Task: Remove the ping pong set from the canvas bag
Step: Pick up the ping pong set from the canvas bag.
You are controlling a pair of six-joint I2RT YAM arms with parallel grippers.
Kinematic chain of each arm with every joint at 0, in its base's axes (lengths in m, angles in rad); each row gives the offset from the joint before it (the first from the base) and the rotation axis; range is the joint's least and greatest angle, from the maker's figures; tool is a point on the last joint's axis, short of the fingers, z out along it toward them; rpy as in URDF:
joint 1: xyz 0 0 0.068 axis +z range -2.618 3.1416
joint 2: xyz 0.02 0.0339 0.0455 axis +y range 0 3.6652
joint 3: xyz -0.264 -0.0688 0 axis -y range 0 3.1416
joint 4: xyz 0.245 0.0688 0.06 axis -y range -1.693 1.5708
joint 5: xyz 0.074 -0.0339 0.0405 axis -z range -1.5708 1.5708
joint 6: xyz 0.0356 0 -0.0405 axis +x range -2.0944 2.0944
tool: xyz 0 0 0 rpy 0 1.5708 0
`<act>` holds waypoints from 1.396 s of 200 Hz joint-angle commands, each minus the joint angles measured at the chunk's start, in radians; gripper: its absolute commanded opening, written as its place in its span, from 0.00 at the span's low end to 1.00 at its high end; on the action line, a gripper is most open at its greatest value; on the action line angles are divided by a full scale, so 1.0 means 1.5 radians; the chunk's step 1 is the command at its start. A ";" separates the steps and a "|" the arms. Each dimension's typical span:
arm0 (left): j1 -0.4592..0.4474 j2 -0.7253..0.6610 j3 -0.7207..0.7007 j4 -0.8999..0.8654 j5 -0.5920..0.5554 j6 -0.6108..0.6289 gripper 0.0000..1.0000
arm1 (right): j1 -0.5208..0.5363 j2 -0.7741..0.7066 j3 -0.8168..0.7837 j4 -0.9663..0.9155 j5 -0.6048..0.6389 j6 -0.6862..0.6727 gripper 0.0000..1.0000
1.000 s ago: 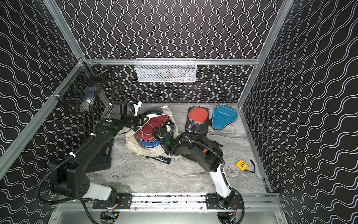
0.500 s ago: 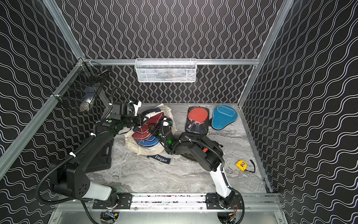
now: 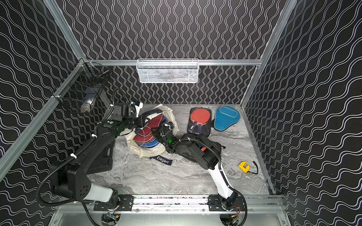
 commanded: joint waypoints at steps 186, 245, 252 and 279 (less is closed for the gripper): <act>0.009 -0.008 0.006 0.025 0.004 0.000 0.00 | 0.032 -0.181 -0.062 -0.088 0.022 -0.070 0.03; 0.016 -0.010 0.003 0.029 0.003 -0.003 0.00 | 0.047 -0.275 -0.169 -0.109 0.032 -0.089 0.00; 0.016 -0.010 0.002 0.029 0.002 -0.003 0.00 | 0.049 -0.287 -0.180 -0.112 0.033 -0.090 0.00; 0.018 -0.011 0.002 0.028 0.001 -0.002 0.00 | 0.057 -0.335 -0.211 -0.132 0.040 -0.094 0.00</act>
